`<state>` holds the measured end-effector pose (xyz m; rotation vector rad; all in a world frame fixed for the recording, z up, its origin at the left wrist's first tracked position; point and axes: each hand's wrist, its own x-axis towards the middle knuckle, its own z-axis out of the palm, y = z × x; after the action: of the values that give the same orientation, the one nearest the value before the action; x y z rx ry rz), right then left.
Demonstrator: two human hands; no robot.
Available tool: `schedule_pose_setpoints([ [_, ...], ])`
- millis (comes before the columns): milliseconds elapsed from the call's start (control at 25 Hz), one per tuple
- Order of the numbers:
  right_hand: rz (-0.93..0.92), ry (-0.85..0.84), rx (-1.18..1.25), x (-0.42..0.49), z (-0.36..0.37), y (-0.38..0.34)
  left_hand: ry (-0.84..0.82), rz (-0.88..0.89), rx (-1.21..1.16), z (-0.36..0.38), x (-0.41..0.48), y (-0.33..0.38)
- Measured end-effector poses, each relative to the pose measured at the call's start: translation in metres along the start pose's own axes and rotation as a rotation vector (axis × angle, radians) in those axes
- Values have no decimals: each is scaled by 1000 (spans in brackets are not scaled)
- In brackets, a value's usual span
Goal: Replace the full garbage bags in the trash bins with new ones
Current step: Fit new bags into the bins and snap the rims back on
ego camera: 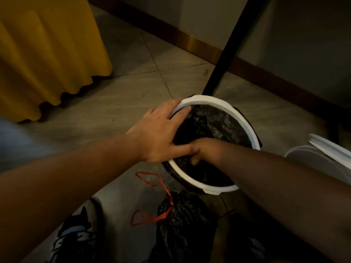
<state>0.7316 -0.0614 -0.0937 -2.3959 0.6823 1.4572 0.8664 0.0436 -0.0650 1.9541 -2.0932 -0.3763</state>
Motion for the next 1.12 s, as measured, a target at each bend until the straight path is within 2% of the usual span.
schedule_pose_setpoints([
  [80,-66,77,8,-44,-4,13,-42,66,109,-7,0,2],
  [200,-102,238,274,-101,2,48,-101,90,138,-4,-3,6],
  [280,-81,564,492,-120,20,67,-133,80,135,2,-4,9],
  [320,-38,736,517,-122,36,72,-143,75,135,5,-5,10],
  [360,40,835,468,-121,55,71,-146,71,133,8,-6,9],
  [480,203,838,283,-106,103,62,-146,72,130,11,-6,9],
  [760,186,1012,210,-82,123,66,-75,82,142,17,-7,8],
  [920,198,1016,213,-91,118,61,-90,88,124,17,-6,9],
  [1000,109,1065,173,-98,110,57,-98,90,69,14,-4,6],
  [1080,-60,1130,244,-95,89,53,-75,102,20,11,-2,-2],
  [1120,-137,1058,320,-90,74,49,-71,103,10,9,-1,-6],
])
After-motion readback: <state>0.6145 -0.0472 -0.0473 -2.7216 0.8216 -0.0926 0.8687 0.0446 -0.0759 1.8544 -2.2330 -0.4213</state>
